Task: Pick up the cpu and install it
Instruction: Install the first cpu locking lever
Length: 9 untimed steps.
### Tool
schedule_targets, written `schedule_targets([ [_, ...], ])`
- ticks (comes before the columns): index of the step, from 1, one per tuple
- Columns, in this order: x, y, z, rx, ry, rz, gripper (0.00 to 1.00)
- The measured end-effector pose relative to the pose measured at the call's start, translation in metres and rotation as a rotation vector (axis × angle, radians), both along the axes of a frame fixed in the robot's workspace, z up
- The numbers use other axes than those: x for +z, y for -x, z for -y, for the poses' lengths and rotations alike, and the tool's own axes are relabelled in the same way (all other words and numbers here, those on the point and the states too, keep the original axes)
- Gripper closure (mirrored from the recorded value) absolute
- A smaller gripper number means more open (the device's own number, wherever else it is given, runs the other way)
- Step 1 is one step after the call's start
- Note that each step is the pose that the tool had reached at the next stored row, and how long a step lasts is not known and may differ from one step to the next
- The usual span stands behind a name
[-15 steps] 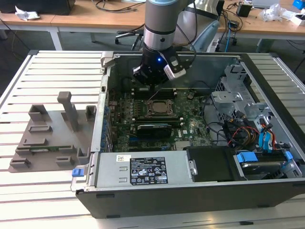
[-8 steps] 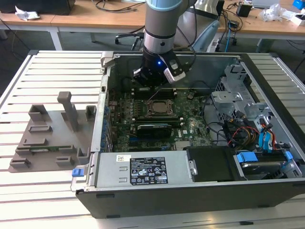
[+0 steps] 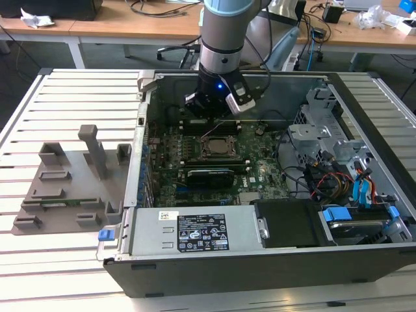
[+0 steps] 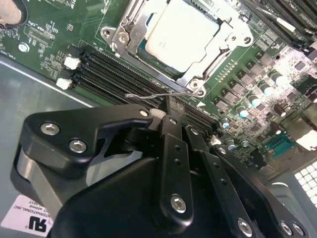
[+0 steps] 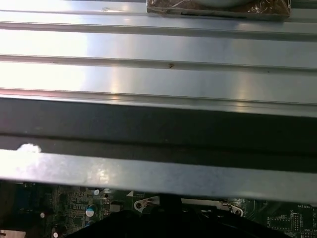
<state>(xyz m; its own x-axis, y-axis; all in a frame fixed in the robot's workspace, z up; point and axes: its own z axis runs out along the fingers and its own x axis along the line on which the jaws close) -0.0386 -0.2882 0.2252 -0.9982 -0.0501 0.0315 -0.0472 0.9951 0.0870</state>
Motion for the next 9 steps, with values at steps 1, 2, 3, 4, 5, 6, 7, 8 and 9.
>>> schedule_targets([
  [1, -0.0002, -0.0004, 0.0000, -0.003, -0.0001, 0.0000, 0.89],
  [2, -0.0006, -0.0013, -0.0001, -0.005, -0.0003, -0.0003, 0.89],
  [3, -0.0013, -0.0029, 0.0000, -0.009, -0.0002, -0.0016, 0.89],
  [4, -0.0030, -0.0054, 0.0000, -0.011, -0.0001, -0.0046, 0.89],
  [5, -0.0043, -0.0073, 0.0000, -0.013, -0.0001, -0.0067, 0.89],
  [6, -0.0056, -0.0093, 0.0000, -0.014, -0.0001, -0.0085, 0.89],
  [7, -0.0067, -0.0112, 0.0000, -0.015, -0.0001, -0.0103, 0.89],
  [8, -0.0078, -0.0130, 0.0000, -0.016, 0.0000, -0.0121, 0.89],
  [9, -0.0092, -0.0150, 0.0000, -0.016, 0.0001, -0.0141, 0.89],
])
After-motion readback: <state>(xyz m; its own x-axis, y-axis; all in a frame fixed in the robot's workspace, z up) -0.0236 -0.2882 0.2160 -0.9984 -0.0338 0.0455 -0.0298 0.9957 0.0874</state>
